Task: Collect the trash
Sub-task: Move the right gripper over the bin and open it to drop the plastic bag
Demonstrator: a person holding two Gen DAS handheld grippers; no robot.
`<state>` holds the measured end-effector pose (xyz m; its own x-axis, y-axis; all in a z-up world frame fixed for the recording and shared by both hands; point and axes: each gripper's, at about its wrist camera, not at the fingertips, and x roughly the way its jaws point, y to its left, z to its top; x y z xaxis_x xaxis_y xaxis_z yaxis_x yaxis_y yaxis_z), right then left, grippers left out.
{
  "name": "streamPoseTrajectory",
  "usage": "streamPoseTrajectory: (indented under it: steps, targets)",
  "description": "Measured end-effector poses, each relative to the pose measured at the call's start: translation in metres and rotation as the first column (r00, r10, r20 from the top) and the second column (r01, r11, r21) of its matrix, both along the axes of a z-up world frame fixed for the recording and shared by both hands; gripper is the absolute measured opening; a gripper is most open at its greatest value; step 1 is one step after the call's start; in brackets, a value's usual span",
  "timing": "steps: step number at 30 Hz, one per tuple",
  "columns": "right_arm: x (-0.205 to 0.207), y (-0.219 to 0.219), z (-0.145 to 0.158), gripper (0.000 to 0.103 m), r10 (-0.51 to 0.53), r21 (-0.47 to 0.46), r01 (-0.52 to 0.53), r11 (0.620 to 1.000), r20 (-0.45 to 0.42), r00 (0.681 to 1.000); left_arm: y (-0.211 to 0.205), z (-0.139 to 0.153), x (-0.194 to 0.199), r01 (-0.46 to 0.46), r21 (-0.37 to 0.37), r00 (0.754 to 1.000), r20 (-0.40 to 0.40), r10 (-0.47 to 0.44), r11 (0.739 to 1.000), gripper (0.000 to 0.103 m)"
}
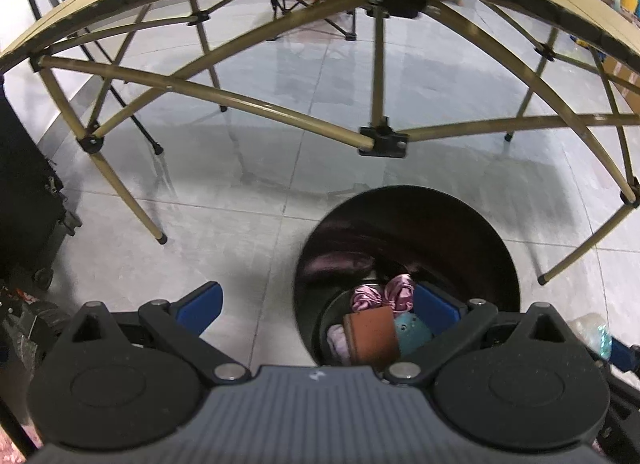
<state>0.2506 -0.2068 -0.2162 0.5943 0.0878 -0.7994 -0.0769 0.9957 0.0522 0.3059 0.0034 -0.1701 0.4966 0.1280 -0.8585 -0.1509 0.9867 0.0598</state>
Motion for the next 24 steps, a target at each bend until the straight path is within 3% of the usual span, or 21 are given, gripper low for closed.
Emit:
streamPoseTrajectory:
  steps: [10,24]
  targets:
    - [0.019,0.038,0.021,0.03,0.058,0.019,-0.058,0.998,0.042,0.997,0.038,0.006,-0.006,-0.07,-0.005,0.997,0.021,0.07,0.998,0.103]
    - [0.05,0.091,0.024,0.03,0.128,0.036,-0.13,0.991,0.05,0.991,0.094,0.006,-0.02,-0.172,-0.01,0.985,0.025,0.172,0.985,0.103]
